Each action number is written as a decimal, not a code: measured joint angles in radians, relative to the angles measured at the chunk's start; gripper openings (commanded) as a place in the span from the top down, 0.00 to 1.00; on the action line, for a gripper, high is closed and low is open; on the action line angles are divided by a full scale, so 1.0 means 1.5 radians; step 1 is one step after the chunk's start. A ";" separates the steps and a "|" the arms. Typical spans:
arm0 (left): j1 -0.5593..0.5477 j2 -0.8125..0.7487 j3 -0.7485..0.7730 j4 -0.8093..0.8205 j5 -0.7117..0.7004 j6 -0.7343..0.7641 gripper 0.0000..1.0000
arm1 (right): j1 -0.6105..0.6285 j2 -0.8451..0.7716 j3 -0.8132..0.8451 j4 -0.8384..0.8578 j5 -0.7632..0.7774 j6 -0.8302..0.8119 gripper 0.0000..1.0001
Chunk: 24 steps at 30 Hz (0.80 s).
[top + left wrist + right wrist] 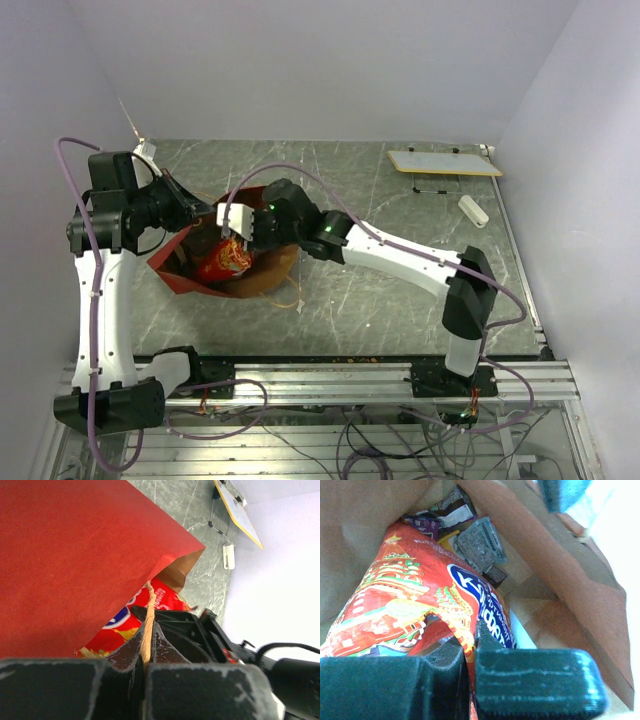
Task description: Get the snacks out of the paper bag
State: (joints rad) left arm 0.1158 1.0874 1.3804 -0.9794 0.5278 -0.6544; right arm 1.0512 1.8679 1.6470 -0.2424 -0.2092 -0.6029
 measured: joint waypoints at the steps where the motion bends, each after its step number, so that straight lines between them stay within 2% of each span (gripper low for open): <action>1: 0.000 0.003 0.002 0.003 0.000 0.000 0.93 | 0.000 -0.010 0.000 -0.007 0.000 0.012 1.00; 8: 0.000 0.013 0.004 0.020 0.012 -0.003 0.93 | -0.001 -0.099 -0.028 -0.007 0.022 0.080 1.00; 17: 0.000 0.015 0.004 0.038 0.030 -0.023 0.93 | 0.002 -0.134 -0.004 -0.028 -0.004 0.178 1.00; 24: 0.000 0.021 0.009 0.033 0.041 -0.016 0.93 | 0.002 -0.320 -0.047 -0.104 0.045 0.285 1.00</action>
State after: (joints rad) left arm 0.1158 1.1194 1.3945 -0.9302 0.5888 -0.6785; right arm 1.0542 1.3884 1.5764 -0.3985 -0.1421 -0.1757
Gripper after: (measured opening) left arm 0.075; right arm 0.006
